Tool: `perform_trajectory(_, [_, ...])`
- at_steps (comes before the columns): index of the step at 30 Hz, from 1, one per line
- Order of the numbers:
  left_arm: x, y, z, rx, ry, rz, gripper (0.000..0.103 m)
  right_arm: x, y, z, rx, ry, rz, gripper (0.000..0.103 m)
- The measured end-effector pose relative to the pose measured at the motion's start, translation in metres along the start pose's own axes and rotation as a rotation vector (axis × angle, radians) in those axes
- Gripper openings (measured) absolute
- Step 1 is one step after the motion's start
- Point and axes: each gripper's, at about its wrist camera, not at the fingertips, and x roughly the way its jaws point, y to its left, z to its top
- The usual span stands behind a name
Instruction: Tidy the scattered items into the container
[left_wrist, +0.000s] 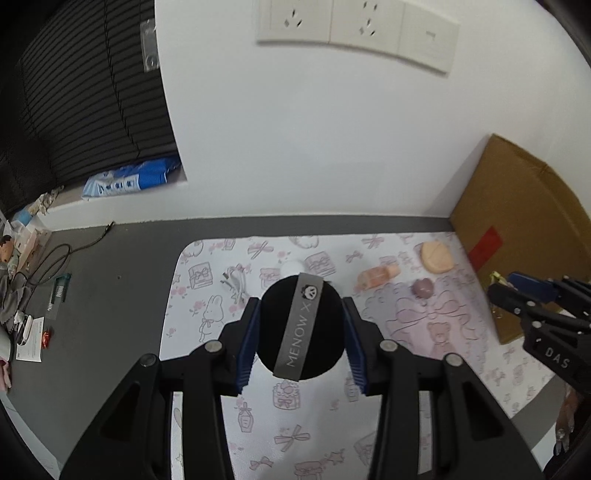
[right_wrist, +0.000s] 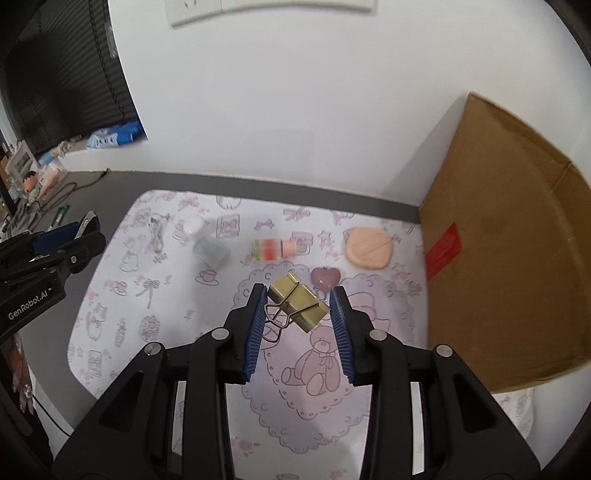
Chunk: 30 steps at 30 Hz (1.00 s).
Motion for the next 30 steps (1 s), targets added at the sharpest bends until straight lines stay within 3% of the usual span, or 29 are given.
perform_trajectory(15, [-0.114,-0.033,0.037,0.019,-0.146,-0.036,0.042,-0.122,-0.007,0.028,-0.014,-0.162,-0.027,0.036])
perform_trajectory(23, [-0.166,-0.042,0.039,0.038,-0.218,-0.054,0.042,-0.183,-0.002,0.029,-0.024,-0.258,-0.049,0.036])
perform_trajectory(30, [-0.188,-0.045,0.035,0.062,-0.248,-0.065,0.042,-0.216,0.002,0.026,-0.012,-0.301,-0.075,0.036])
